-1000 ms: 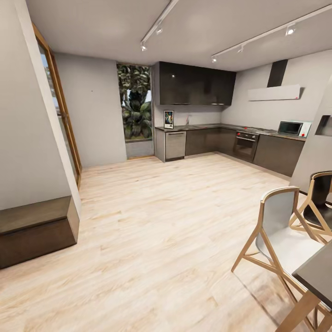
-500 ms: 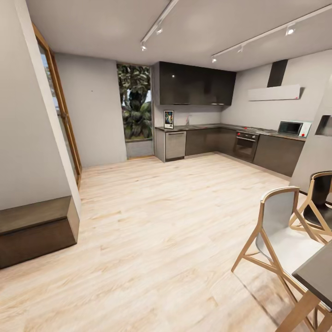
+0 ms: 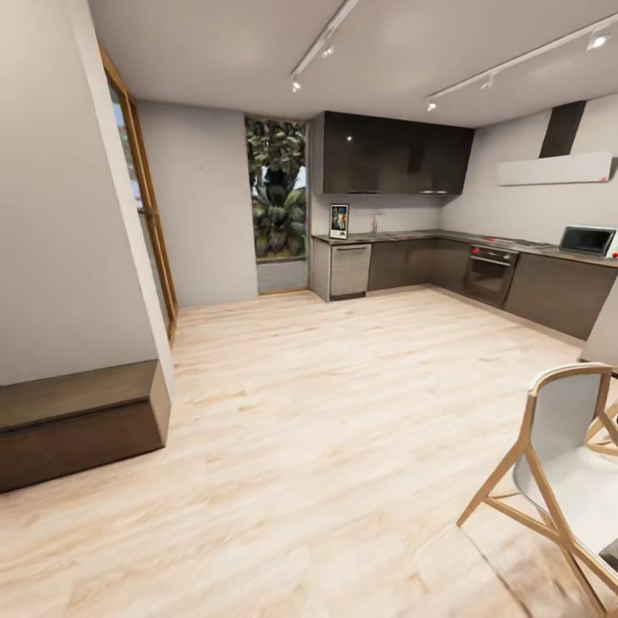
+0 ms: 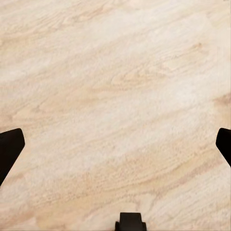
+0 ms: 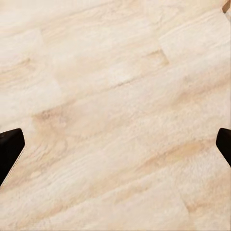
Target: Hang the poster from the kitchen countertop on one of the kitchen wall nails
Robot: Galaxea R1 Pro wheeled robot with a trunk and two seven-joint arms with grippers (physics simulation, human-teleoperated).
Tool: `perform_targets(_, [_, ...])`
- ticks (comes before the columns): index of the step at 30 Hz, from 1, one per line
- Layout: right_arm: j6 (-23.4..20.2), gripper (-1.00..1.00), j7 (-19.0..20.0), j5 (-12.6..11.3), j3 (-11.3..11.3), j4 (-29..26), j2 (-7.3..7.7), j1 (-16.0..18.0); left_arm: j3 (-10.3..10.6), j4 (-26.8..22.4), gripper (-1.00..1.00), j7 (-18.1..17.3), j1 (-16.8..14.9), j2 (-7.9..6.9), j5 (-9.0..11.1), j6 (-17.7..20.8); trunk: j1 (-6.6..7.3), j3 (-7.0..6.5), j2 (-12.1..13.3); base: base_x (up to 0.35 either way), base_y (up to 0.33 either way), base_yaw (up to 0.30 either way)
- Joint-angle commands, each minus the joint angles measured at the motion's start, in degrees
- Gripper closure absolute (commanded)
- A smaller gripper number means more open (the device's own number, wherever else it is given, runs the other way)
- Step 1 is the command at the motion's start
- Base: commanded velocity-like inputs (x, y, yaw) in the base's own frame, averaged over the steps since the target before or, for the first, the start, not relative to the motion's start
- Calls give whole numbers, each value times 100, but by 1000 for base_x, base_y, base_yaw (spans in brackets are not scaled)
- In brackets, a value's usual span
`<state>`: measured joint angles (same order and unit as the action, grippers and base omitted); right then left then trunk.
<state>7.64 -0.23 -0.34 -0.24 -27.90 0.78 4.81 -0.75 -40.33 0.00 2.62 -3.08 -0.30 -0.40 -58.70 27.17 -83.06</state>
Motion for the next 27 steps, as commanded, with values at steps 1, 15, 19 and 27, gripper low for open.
perform_targets(1, [16, -100, -1, -3, 0, 3, 0, 3, -4, -4, -100, 0, 1, -1, -4, -4, -3, 7, -2, 294, 0, 129])
perform_targets(15, [3, -100, 15, 41, 21, 20, 113, -14, -4, 8, -100, 0, 1, -17, -5, -13, -3, 11, -2, 315, -57, 21])
perform_targets(19, [7, -100, 14, 39, 20, 21, 124, -15, -4, 8, -100, 0, 1, -17, -5, -13, -3, 11, -2, 319, -98, 0])
perform_targets(27, [9, -100, 11, 26, 16, 21, 125, -14, -4, 8, -100, 0, 1, -47, -5, -13, -3, 11, -2, 319, -87, 0])
